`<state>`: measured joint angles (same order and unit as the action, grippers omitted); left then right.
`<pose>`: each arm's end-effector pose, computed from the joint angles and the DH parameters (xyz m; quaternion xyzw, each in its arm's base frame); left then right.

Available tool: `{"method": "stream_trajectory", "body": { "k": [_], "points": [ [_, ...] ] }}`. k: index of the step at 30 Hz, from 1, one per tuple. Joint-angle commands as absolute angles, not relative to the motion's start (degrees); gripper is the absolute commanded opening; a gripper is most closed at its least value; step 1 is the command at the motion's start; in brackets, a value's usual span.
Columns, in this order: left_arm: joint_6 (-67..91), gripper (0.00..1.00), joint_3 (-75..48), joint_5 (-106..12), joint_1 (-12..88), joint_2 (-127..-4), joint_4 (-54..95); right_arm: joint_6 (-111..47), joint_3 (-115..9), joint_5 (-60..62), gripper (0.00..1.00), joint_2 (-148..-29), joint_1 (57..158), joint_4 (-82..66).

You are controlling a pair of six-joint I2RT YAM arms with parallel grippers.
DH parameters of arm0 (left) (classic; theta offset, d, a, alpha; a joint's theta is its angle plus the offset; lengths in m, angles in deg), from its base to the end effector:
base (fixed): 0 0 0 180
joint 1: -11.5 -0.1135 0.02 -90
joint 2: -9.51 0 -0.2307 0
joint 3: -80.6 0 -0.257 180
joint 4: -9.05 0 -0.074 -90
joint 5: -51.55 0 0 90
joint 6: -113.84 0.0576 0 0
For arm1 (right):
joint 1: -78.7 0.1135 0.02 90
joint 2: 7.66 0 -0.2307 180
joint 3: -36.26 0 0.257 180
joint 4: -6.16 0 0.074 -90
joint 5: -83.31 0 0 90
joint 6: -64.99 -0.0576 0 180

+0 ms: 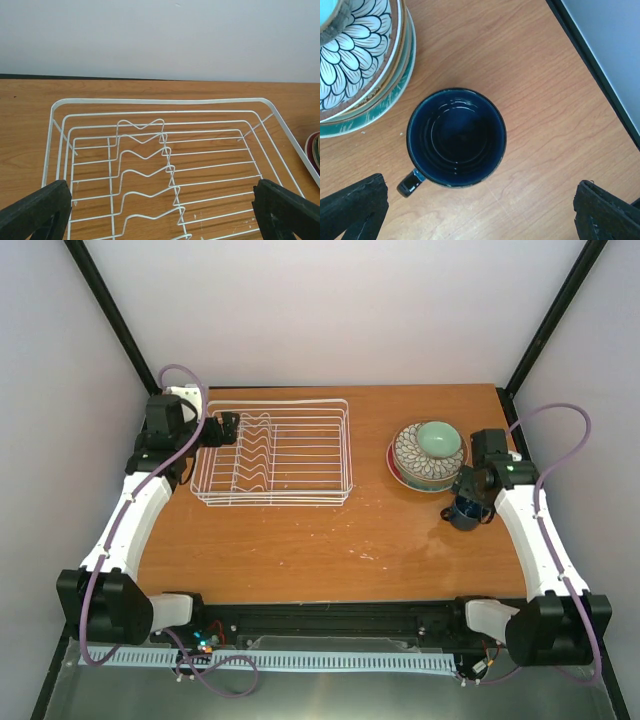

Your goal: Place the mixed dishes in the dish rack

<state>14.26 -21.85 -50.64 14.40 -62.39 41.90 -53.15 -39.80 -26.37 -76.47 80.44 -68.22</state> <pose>0.3189 -0.0283 0.2985 0.0058 0.8505 -0.1464 0.5051 0.2419 -0.0121 0.2429 0.2535 0.9325 -0.1115 0.2319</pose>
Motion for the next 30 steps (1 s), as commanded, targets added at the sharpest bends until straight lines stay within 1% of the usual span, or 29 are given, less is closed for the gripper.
{"method": "stream_trajectory", "body": {
  "k": [1,3,6,11,17,21,23,27,30],
  "points": [
    [13.82,0.99,-21.84,-52.15,14.48,-61.81,41.8,-55.43,-38.26,-26.18,1.0,-72.52,79.28,-69.69],
    [13.94,0.99,-21.62,-51.99,14.51,-61.83,42.04,-55.73,-37.86,-26.87,1.0,-71.1,78.87,-70.21],
    [14.07,0.99,-20.96,-51.92,14.53,-61.85,42.52,-54.07,-37.22,-24.78,1.0,-68.35,78.0,-68.13],
    [14.35,0.96,-17.84,-51.85,14.65,-62.41,44.95,-52.8,-41.08,-26.75,1.0,-70.72,77.13,-71.06],
    [15.48,0.95,-16.47,-49.29,17.17,-63.09,46.21,-51.51,-41.96,-26.67,0.9,-73.64,75.34,-74.39],
    [16.68,0.94,-16.56,-44.37,20.11,-63.63,47.48,-49.43,-38.93,-19.14,0.8,-72.38,70.32,-71.75],
    [16.81,0.94,-17.5,-44.27,20.45,-63.28,47.12,-48.86,-37.79,-16.61,0.79,-72.53,68.89,-71.24],
    [16.81,0.94,-17.94,-43.83,20.62,-63.07,47.04,-49.43,-37.22,-15.55,0.79,-73.41,68.36,-71.3],
    [16.68,0.94,-18.0,-44.05,20.81,-63.09,46.99,-50.37,-35.55,-10.22,0.78,-74.43,67.47,-70.14]
  ]
}}
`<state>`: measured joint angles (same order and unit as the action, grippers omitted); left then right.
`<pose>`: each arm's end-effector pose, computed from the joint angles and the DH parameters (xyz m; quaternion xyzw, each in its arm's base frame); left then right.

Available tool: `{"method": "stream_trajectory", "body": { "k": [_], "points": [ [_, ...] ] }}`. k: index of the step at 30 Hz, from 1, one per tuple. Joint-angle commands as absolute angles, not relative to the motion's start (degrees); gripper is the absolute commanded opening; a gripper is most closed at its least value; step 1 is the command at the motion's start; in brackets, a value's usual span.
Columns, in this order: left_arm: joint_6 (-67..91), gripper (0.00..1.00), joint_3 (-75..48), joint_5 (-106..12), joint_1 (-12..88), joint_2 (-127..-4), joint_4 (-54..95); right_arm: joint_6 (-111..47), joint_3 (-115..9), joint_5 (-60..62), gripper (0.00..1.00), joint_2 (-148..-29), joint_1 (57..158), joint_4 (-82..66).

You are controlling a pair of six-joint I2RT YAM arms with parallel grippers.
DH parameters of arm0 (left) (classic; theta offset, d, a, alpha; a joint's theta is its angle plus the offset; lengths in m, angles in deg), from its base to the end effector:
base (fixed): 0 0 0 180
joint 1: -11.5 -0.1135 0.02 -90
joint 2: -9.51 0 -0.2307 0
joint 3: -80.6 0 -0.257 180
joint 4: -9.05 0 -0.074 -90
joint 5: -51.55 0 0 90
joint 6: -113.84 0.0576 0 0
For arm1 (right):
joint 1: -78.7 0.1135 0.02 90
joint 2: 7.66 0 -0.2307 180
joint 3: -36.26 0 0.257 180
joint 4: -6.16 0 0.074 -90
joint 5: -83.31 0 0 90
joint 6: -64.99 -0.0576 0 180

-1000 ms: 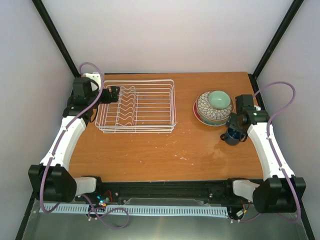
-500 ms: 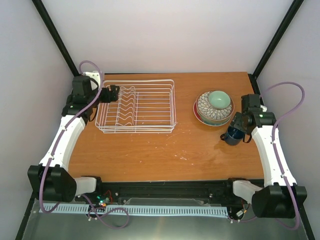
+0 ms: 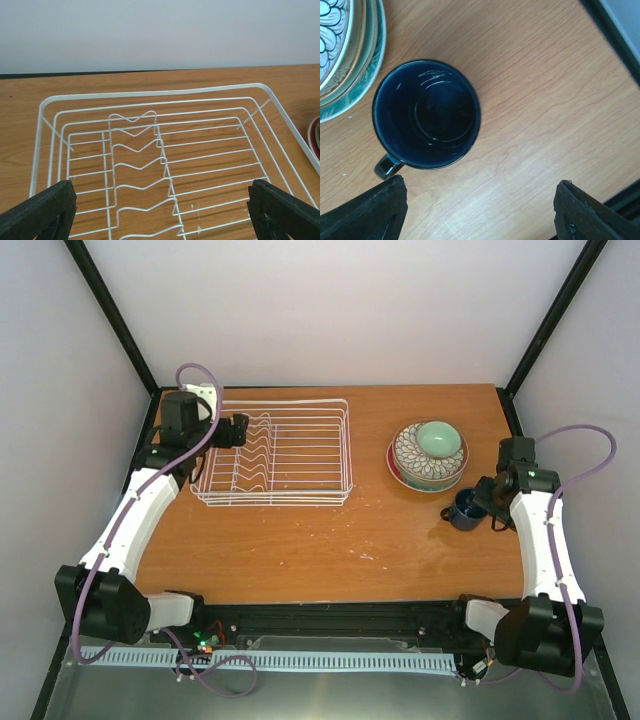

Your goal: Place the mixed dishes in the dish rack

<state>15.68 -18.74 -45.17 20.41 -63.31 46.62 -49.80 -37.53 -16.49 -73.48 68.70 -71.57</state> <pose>0.3155 -0.0563 0.3039 0.0351 0.8631 -0.1245 0.4881 0.2201 -0.0488 0.2369 0.3076 0.9315 -0.0609 0.1844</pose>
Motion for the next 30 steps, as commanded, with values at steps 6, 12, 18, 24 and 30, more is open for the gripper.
{"method": "stream_trajectory", "body": {
  "k": [6,12,18,24,30],
  "points": [
    [16.86,0.95,-18.75,-43.64,20.9,-62.74,46.62,-53.69,-32.54,-9.96,0.71,-76.73,67.54,-67.97],
    [16.66,0.94,-18.79,-45.35,20.91,-63.21,46.39,-55.99,-31.83,-13.26,0.59,-78.08,67.5,-66.84],
    [16.64,0.94,-19.1,-45.74,20.91,-63.06,46.01,-57.18,-29.8,-14.68,0.55,-79.31,67.53,-65.53],
    [16.65,0.94,-19.27,-45.72,20.91,-63.04,45.97,-58.47,-27.71,-16.27,0.56,-81.46,67.49,-62.69],
    [16.72,0.94,-19.41,-45.53,20.86,-63.46,45.75,-59.17,-27.05,-14.91,0.47,-84.2,67.46,-60.05]
  ]
}}
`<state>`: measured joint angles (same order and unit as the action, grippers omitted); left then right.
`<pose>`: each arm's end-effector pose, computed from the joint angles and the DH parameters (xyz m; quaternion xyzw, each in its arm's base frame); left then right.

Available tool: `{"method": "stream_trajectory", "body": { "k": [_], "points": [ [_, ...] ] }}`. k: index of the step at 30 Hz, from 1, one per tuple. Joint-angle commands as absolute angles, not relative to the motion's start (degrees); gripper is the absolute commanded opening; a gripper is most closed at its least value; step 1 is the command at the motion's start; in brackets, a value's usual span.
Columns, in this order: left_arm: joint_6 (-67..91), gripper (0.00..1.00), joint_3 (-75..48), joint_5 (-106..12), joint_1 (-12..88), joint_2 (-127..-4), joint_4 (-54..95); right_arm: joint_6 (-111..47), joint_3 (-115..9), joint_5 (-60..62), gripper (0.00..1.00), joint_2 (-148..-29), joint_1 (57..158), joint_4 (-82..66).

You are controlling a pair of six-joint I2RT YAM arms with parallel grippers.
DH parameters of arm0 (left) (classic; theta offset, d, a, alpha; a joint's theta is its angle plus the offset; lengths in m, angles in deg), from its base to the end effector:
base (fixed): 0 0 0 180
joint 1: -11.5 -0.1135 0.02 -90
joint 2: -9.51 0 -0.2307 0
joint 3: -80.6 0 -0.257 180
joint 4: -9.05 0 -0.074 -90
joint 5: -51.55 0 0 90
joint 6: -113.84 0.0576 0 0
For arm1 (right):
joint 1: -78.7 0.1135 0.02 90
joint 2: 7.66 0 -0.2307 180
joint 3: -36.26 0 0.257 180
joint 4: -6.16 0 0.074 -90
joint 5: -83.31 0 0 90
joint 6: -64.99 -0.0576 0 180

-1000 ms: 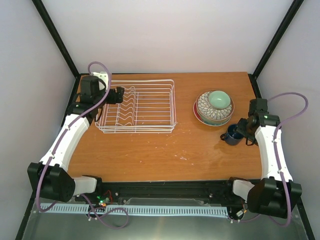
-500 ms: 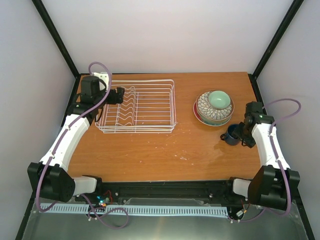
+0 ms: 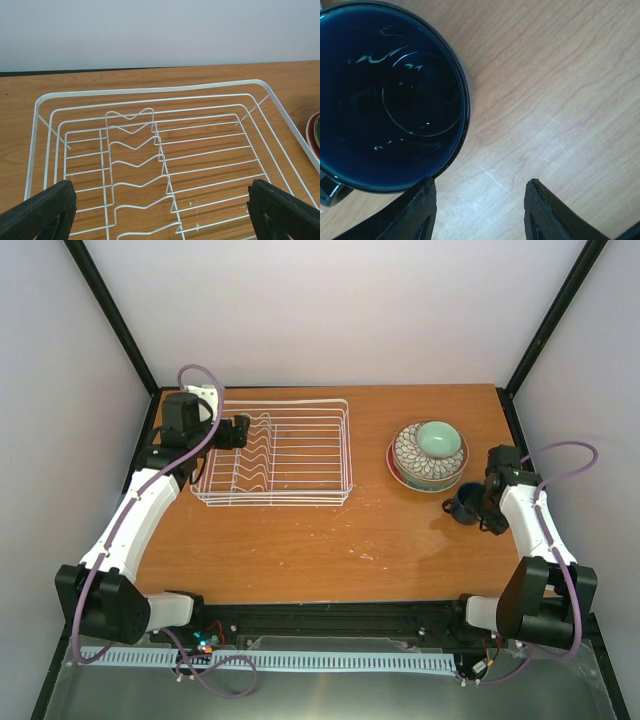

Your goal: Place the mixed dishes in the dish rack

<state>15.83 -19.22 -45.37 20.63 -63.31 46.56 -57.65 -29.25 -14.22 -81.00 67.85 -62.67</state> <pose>0.3150 -0.0577 0.3009 0.0386 0.8648 -0.1259 0.4846 0.2330 -0.0523 0.1719 0.3743 0.9177 -0.0421 0.1261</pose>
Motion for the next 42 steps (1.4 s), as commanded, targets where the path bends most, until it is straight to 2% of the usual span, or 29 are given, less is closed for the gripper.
{"method": "stream_trajectory", "body": {
  "k": [1,17,24,27,42],
  "points": [
    [16.72,0.94,-19.34,-45.41,20.9,-63.54,45.77,-59.26,-26.92,-14.87,0.47,-84.49,67.53,-59.77],
    [16.89,0.93,-19.53,-45.43,20.91,-63.4,45.62,-61.31,-34.64,-14.56,0.49,-76.26,67.47,-65.15],
    [17.14,0.93,-19.76,-44.59,20.89,-62.83,45.59,-60.27,-35.67,-15.58,0.48,-82.1,66.76,-62.68],
    [17.33,0.94,-19.82,-44.11,20.91,-62.69,45.66,-60.25,-36.0,-15.76,0.43,-84.32,66.43,-61.15],
    [17.78,0.93,-20.05,-42.63,20.91,-63.26,45.58,-58.18,-37.99,-14.33,0.42,-95.74,64.81,-56.03]
  ]
}}
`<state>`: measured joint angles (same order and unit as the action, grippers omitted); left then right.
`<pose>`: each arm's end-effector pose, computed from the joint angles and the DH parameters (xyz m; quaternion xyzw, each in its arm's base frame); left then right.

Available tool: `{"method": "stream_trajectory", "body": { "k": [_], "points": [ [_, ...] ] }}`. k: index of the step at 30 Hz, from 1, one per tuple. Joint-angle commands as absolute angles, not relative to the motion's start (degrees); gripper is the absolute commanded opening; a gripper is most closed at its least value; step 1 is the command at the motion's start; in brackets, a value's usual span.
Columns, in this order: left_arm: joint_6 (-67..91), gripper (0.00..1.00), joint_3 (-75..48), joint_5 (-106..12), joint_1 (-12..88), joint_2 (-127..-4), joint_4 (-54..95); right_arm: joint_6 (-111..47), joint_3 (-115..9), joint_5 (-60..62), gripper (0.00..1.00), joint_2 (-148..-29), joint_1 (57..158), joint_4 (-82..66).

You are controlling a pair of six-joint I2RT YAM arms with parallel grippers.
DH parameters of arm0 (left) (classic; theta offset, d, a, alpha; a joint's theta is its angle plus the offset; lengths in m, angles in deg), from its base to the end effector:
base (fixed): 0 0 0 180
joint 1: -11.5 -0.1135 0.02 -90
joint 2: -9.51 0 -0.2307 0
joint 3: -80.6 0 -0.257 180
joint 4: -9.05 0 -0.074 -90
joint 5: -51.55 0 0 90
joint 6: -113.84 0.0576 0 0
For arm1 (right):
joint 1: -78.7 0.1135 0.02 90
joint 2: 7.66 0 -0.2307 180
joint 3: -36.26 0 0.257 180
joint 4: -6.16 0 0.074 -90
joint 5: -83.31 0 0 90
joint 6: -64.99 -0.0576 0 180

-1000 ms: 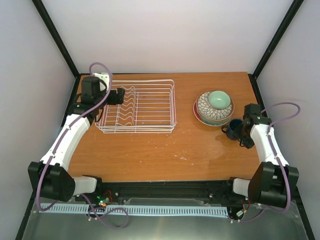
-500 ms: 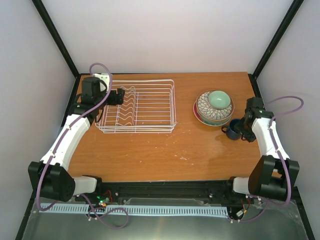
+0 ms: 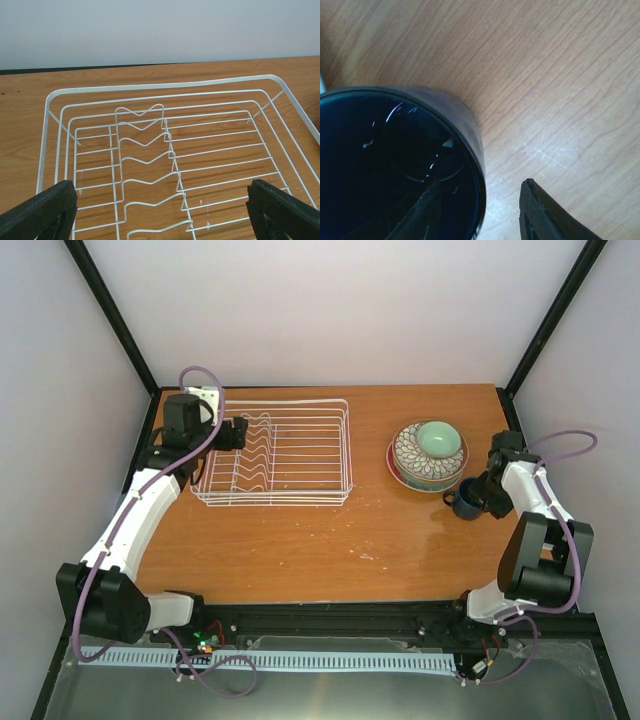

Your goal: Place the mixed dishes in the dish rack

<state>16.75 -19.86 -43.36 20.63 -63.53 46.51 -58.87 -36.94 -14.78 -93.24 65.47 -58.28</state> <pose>0.3159 -0.0558 0.2957 0.0366 0.8689 -0.1063 0.4821 0.2738 -0.0727 0.1608 0.4033 0.9052 -0.0484 0.1252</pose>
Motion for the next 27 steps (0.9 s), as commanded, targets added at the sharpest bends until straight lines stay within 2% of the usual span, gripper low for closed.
{"method": "stream_trajectory", "body": {
  "k": [1,3,4,9,15,21,27],
  "points": [
    [17.78,0.93,-20.07,-42.59,20.91,-63.29,45.58,-58.09,-37.94,-13.84,0.36,-96.4,64.77,-55.81],
    [17.78,0.93,-20.04,-42.37,20.9,-63.35,45.66,-58.33,-37.39,-13.71,0.05,-97.32,64.81,-55.52],
    [17.88,0.93,-20.09,-42.26,20.88,-63.29,45.66,-58.28,-37.3,-13.65,0.03,-97.65,64.76,-55.66],
    [17.78,0.93,-20.02,-42.84,20.91,-63.29,45.49,-57.35,-35.87,-14.1,0.03,-95.72,64.8,-55.02],
    [17.84,0.89,-19.39,-46.09,20.91,-63.02,45.62,-56.11,-36.01,-12.74,0.03,-84.74,64.81,-56.99],
    [17.95,0.86,-18.09,-65.03,21.48,-62.87,46.03,-53.14,-33.81,1.02,0.03,-63.86,65.29,-53.9],
    [10.41,0.78,-18.08,-85.3,21.7,-63.24,44.69,-50.09,-24.35,14.8,0.03,-45.91,65.51,-35.13]
  ]
}}
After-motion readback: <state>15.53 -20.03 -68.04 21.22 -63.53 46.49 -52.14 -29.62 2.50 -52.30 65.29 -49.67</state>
